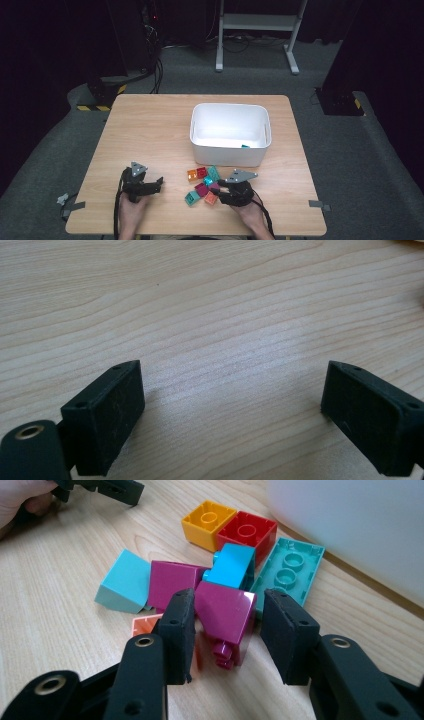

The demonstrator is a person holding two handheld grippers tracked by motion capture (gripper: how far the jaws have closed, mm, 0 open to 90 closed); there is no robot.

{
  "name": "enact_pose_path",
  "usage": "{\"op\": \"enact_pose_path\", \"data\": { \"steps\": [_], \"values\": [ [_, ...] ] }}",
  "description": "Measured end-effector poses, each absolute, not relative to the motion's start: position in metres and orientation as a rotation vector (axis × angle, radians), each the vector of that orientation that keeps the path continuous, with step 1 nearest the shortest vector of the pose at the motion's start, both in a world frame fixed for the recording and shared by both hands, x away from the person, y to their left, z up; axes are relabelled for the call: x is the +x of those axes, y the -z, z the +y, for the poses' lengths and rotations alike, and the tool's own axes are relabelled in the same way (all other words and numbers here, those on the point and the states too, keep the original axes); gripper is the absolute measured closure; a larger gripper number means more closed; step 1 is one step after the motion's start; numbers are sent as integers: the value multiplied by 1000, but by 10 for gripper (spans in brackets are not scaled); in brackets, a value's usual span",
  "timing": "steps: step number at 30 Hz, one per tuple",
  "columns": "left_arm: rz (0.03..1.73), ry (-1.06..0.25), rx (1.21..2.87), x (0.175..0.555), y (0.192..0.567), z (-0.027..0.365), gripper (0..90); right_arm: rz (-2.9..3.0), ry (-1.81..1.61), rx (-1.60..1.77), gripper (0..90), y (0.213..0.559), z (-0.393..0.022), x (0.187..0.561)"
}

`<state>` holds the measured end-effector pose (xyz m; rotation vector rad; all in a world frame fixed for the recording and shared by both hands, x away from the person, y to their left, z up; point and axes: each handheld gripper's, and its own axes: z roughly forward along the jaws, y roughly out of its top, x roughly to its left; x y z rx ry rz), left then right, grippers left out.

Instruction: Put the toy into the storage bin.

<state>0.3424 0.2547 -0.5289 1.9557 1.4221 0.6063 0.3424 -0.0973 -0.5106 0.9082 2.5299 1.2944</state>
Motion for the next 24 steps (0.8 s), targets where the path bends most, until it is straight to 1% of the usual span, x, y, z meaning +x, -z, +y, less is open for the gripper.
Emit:
{"op": "enact_pose_path", "data": {
  "steps": [9, 24],
  "values": [
    [1422, -608, 1955, 342, 529, 255, 103, 2534, -1285, 897, 547, 511, -89, 347],
    [1422, -607, 1956, 342, 529, 255, 103, 2535, -1258, 878, 567, 512, -86, 349]
  ]
}}
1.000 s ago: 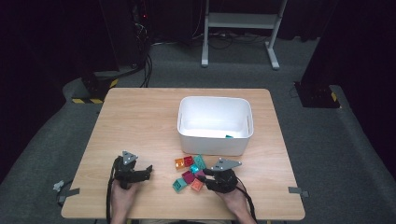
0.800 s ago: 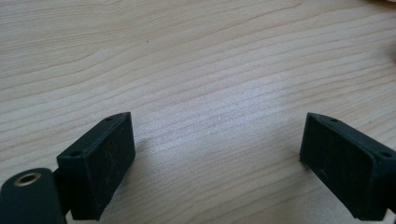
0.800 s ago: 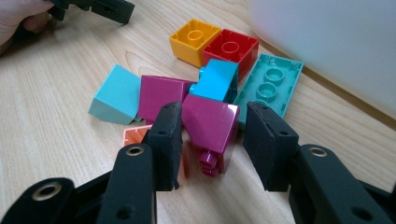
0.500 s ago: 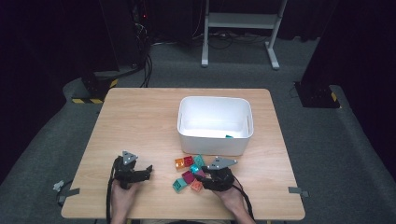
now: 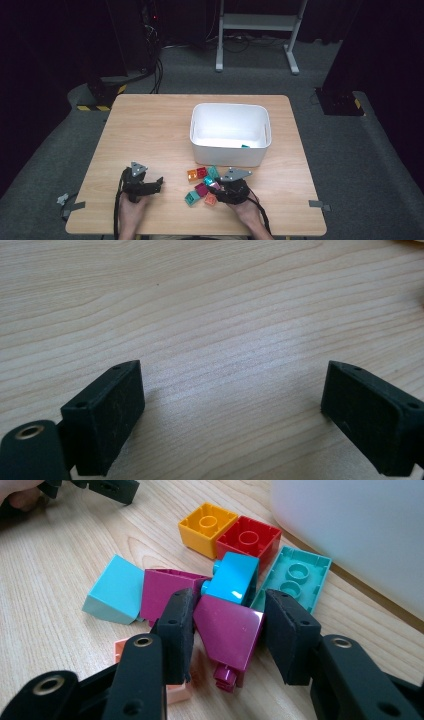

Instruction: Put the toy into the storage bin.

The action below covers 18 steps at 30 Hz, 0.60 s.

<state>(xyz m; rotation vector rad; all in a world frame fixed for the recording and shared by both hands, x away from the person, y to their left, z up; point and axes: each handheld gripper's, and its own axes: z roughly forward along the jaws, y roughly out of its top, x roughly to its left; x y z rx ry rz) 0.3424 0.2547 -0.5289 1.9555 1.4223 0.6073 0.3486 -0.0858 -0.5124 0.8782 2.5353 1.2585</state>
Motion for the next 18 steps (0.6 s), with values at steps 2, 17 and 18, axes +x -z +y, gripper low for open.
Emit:
{"op": "enact_pose_path", "data": {
  "steps": [2, 17, 18],
  "values": [
    [1422, -606, 1956, 342, 529, 255, 103, 2530, -1259, 878, 568, 512, -87, 348],
    [1422, -608, 1955, 342, 529, 255, 103, 2514, -1263, 880, 571, 510, -96, 345],
    [1422, -607, 1956, 342, 529, 255, 103, 2510, -1264, 884, 571, 509, -97, 344]
  ]
}}
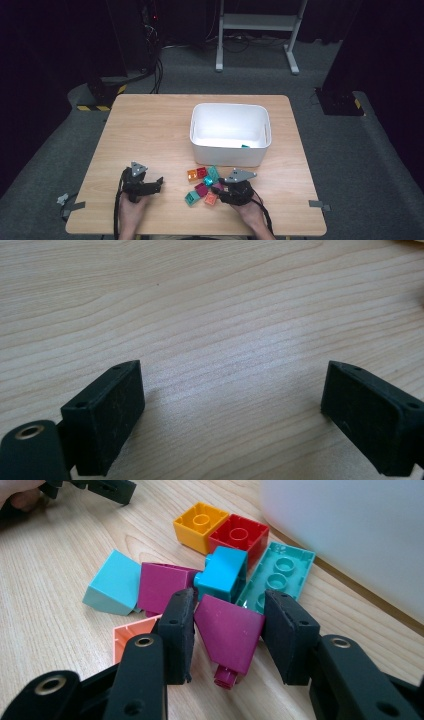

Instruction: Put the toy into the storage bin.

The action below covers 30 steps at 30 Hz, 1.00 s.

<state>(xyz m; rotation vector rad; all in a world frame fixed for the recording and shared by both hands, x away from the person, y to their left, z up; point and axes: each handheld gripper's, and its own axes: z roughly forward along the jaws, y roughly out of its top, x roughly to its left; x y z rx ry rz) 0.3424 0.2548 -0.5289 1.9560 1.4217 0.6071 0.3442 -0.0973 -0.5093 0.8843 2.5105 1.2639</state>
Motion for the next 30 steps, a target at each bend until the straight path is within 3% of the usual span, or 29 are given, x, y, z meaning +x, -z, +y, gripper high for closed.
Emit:
{"op": "enact_pose_path", "data": {
  "steps": [30],
  "values": [
    [1423, -607, 1954, 342, 529, 255, 103, 2458, -1267, 934, 572, 504, -122, 342]
  ]
}}
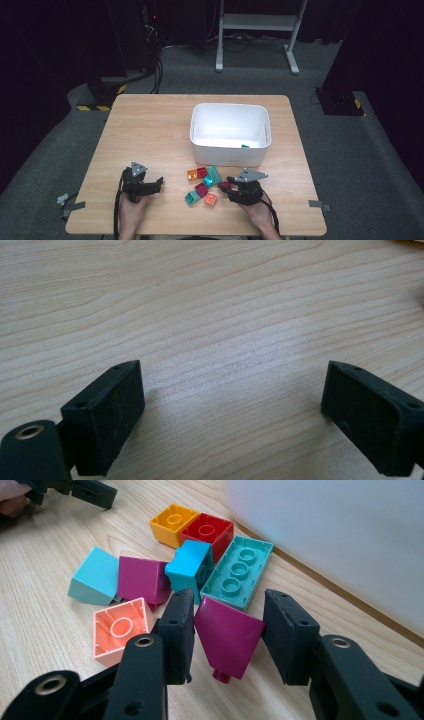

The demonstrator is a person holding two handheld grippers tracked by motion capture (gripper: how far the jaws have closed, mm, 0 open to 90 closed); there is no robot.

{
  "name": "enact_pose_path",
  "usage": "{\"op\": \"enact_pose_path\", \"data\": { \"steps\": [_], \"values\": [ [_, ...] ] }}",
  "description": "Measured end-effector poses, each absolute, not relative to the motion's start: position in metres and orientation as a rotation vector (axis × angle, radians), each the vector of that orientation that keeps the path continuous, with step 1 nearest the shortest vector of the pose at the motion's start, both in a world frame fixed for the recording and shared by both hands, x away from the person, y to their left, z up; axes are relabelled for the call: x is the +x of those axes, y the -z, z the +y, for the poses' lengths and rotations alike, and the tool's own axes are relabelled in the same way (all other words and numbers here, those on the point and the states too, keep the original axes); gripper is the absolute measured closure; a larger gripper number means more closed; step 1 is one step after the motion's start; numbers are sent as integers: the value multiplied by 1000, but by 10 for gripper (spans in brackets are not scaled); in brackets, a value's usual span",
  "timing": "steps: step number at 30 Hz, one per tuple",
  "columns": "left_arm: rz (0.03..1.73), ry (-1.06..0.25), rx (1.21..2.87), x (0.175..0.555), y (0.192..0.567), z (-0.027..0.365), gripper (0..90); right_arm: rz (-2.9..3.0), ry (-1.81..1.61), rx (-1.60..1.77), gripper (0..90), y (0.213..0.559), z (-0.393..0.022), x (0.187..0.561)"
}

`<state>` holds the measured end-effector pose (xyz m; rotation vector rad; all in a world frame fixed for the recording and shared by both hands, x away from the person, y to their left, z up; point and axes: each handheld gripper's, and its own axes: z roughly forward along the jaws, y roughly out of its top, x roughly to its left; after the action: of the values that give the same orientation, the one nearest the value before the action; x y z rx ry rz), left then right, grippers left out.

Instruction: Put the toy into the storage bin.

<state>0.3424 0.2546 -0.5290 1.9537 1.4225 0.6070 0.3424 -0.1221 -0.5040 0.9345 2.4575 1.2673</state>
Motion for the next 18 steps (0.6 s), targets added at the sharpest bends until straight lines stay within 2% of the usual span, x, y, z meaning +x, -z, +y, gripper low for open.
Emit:
{"op": "enact_pose_path", "data": {
  "steps": [18],
  "values": [
    [1422, -608, 1954, 342, 529, 255, 103, 2420, -1272, 945, 572, 492, -134, 342]
  ]
}}
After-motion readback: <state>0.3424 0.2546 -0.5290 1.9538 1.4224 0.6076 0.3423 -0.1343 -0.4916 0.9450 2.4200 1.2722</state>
